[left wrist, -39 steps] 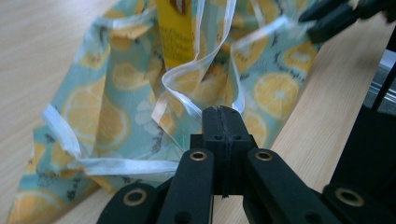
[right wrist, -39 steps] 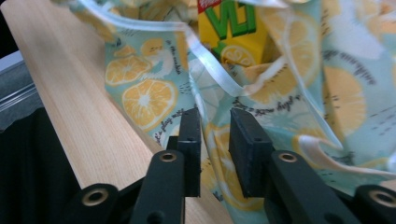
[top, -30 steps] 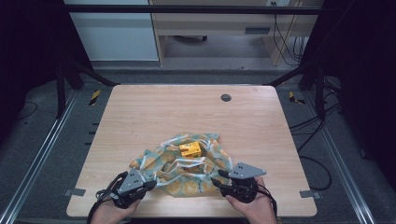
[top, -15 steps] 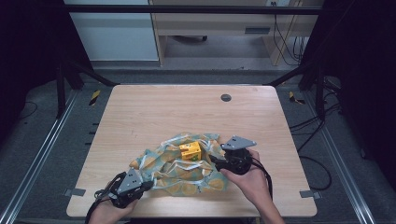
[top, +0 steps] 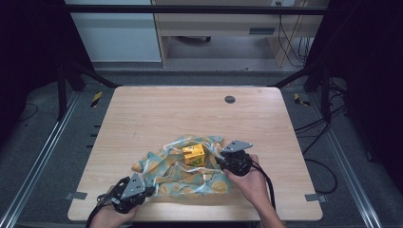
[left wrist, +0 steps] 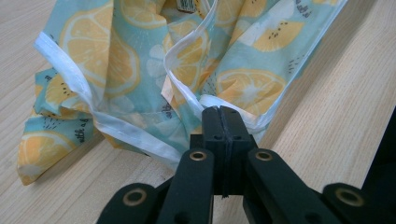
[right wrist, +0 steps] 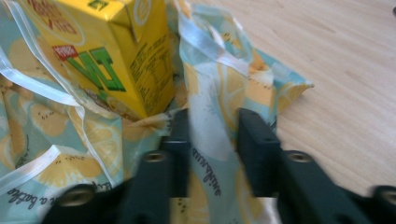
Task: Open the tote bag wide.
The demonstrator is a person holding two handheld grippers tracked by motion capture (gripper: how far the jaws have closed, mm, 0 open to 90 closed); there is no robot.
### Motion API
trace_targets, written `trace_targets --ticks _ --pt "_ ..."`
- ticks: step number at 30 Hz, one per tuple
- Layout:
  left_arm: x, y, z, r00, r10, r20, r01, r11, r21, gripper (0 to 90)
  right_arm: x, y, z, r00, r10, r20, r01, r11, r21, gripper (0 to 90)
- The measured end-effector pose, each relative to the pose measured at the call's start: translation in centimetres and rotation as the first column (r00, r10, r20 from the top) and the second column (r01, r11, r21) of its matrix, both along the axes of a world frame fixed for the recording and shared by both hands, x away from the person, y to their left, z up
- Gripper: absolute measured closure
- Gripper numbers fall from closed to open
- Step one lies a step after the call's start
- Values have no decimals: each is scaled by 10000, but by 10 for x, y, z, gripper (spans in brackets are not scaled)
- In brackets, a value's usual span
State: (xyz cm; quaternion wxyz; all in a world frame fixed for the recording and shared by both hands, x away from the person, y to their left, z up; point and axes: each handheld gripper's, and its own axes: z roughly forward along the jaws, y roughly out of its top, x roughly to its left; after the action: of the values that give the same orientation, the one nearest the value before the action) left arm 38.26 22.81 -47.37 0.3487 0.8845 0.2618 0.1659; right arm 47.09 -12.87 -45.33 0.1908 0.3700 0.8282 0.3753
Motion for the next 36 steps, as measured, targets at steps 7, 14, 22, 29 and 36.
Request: trace_targets --ticks 7,14,22,29,36 --pt "2 3 -1 9997 217 77 -218 9995 242 900 16 -14 -1 9992 -361 -170 368 9983 462 867" --pt "5 5 -3 9994 355 37 -356 9987 365 900 36 -25 -8 9965 -712 -449 738 9955 595 890" --pt "9 5 -6 9987 509 67 -513 9964 673 900 40 -33 -21 9921 -976 -785 1022 9931 571 894" --pt "14 10 -7 9974 718 50 -720 9950 690 900 42 -37 -23 9889 -1209 -857 1263 9902 596 898" --pt "16 11 -7 9965 830 77 -833 9938 730 900 43 -38 -26 9867 -1350 -909 1408 9882 605 900"
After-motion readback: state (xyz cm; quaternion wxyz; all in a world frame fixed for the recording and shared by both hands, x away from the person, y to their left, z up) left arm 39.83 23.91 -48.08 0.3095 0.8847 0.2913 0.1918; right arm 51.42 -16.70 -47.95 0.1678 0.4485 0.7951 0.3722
